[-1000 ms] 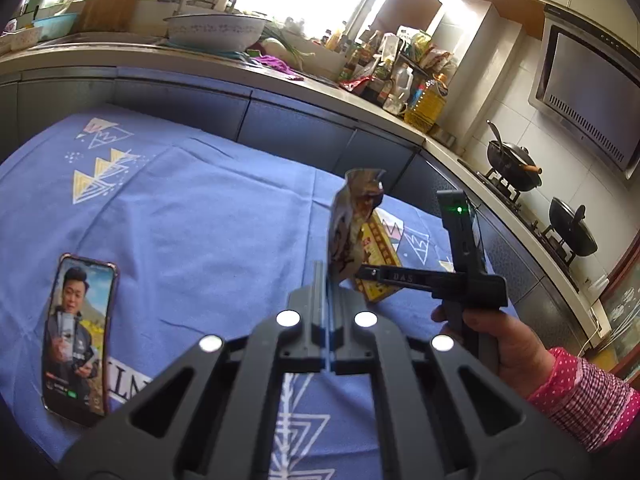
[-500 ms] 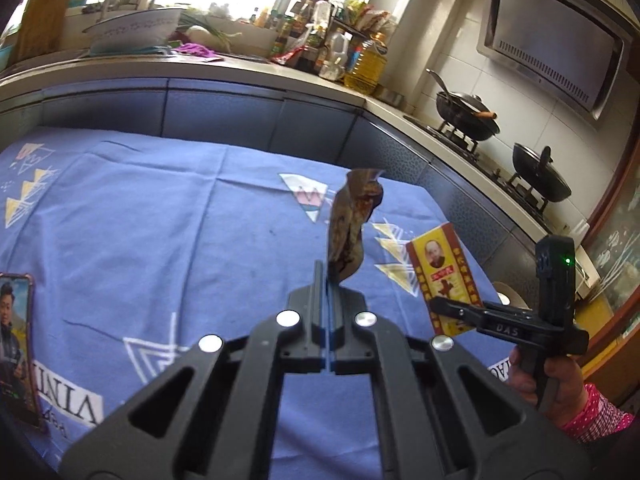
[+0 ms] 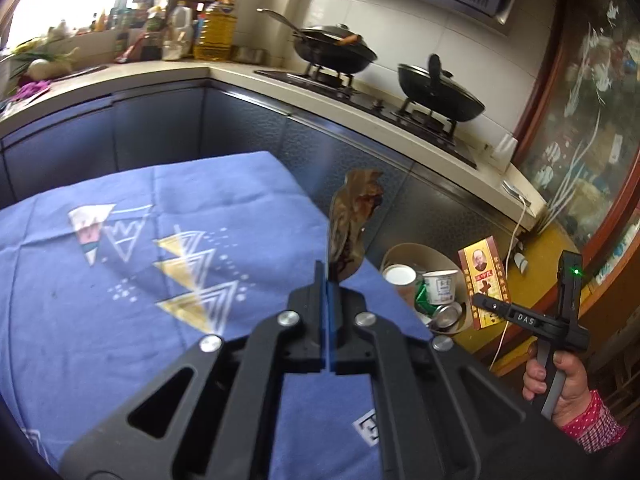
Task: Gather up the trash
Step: 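Carry the foil wrapper and yellow box in both tools to the beige bin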
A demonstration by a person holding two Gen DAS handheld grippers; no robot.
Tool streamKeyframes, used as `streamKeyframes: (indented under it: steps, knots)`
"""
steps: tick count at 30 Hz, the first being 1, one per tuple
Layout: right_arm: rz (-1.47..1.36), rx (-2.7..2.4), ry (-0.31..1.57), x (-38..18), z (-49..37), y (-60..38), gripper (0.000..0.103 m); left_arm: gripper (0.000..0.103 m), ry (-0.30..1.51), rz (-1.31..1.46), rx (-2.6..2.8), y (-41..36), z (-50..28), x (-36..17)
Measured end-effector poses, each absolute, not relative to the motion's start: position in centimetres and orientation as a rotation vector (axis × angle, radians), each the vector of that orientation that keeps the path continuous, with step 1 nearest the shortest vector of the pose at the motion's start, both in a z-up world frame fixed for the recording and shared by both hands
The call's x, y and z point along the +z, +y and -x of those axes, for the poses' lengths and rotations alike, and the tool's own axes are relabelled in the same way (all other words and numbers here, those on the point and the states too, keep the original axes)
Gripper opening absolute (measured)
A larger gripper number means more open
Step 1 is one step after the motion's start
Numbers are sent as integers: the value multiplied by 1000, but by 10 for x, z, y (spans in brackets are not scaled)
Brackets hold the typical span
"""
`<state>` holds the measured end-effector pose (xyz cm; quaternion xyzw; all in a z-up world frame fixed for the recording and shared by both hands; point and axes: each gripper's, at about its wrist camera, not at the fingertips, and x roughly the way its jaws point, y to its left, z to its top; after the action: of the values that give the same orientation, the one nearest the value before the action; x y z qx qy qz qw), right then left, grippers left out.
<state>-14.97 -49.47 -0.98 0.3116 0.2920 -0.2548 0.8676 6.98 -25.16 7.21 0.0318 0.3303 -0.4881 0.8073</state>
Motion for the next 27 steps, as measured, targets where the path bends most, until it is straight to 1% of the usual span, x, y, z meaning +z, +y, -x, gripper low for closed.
streamKeyframes:
  steps: [5,13,18,27]
  knots:
    - [-711,-610,606,-30,177,-531,23,1,738,-152,-1127,-331,-48,59]
    - [-689,-534,616,-40,164,-541,23,1,831,-237,-1184,-426,-34,30]
    - [-649,-471,665,-49,145,-537,23,1,851,-298,-1192,-462,-24,18]
    - [-579,-415,730,-58,123,-526,23,1,902,-354,-1175,-499,-26,-6]
